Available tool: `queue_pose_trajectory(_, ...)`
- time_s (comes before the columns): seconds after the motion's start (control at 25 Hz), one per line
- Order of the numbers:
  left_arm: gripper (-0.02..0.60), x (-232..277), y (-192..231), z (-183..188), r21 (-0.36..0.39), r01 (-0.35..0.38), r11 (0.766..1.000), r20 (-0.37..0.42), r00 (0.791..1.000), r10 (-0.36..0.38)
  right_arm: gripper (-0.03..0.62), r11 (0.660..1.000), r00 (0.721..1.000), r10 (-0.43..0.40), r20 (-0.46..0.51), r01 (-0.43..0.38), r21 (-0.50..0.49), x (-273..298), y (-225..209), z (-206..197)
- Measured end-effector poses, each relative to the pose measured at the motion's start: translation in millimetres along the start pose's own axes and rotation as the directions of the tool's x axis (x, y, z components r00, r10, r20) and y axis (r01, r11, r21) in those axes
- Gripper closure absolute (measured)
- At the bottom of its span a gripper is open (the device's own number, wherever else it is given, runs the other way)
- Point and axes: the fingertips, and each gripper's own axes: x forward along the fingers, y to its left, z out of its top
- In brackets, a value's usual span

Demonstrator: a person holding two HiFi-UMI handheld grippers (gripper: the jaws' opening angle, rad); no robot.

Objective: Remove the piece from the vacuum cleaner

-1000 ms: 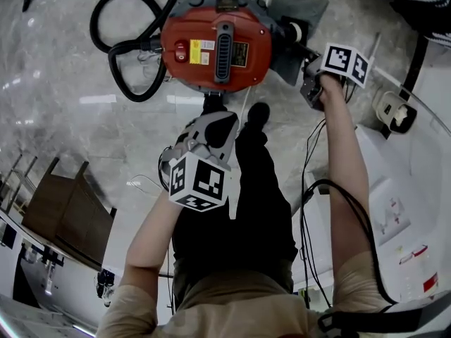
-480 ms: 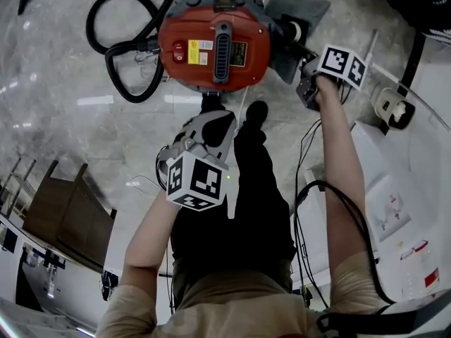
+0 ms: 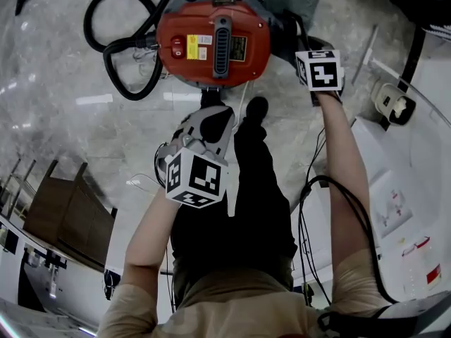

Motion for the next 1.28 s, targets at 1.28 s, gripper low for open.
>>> queue_pose_trajectory(1.28, 0.584, 0.9, -6.6, 4.9, 0.017, 0.002, 1.0, -0.004, 1.0, -0.002, 0.549, 0.177, 0.879, 0.298, 0.372, -0.434, 0.884, 7.2, -4.3, -8.2)
